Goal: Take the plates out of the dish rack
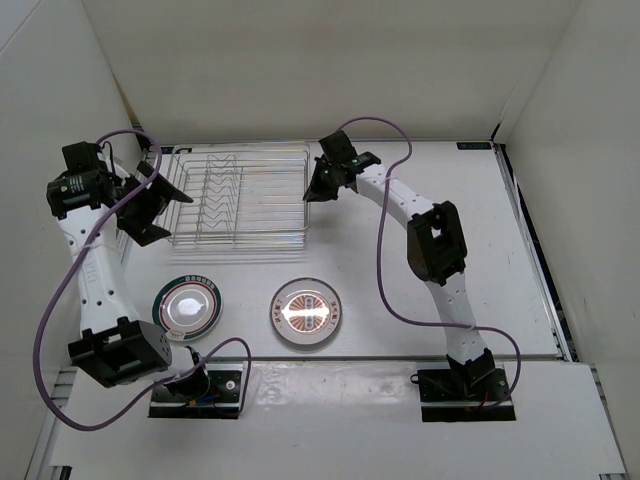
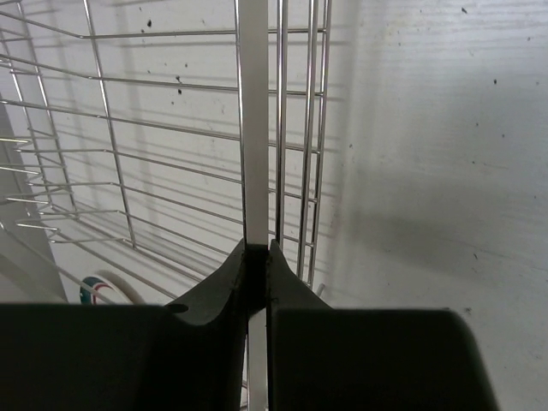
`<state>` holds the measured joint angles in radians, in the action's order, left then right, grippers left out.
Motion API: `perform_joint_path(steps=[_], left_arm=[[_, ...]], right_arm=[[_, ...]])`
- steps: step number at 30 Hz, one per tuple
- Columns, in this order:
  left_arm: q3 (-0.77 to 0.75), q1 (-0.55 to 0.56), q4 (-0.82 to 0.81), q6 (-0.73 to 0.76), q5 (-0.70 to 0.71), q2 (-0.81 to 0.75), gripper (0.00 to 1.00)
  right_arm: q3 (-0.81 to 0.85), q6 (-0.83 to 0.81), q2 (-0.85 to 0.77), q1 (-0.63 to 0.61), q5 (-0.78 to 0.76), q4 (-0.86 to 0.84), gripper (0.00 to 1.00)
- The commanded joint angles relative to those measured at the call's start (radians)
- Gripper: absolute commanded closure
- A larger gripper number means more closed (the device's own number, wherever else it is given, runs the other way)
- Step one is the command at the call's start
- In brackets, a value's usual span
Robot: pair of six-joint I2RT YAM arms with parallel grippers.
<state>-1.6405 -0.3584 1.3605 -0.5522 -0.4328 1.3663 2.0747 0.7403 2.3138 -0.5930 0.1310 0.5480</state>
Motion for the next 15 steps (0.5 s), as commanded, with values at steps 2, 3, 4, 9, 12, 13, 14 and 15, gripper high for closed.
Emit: perform_joint_path(steps=[2,3,4,9,12,13,14,15], left_arm=[[-0.054,-0.004,0.46,0.018,0.006,0.011,0.0],[-0.058,-0.007,0.462,0.021,0.006,0.016,0.0],[-0.062,-0.007,0.46,0.021,0.008,0.019,0.0],[-0.071,-0.005,0.46,0.023,0.008,0.03,0.0],[-0.068,-0.004,0.46,0.017,0.009,0.033,0.0],[-0.064,-0.005,0.459,0.014,0.009,0.034,0.0],[-0.064,-0.007,0.46,0.015,0.009,0.033,0.0],[-0.062,-0.007,0.46,0.014,0.008,0.036,0.0]], right_arm=[[0.07,0.064,0.09,0.041,-0.008,-0.062,1.0],[0.08,0.056,0.102,0.044,0.014,-0.069,1.0],[0.084,0.048,0.107,0.051,0.042,-0.075,1.0],[0.105,-0.041,0.127,0.073,0.11,-0.051,1.0],[0.097,-0.067,0.127,0.093,0.142,-0.062,1.0],[0.099,-0.067,0.124,0.091,0.148,-0.065,1.0],[0.094,-0.067,0.122,0.094,0.148,-0.072,0.78],[0.087,-0.064,0.116,0.093,0.16,-0.083,0.67]])
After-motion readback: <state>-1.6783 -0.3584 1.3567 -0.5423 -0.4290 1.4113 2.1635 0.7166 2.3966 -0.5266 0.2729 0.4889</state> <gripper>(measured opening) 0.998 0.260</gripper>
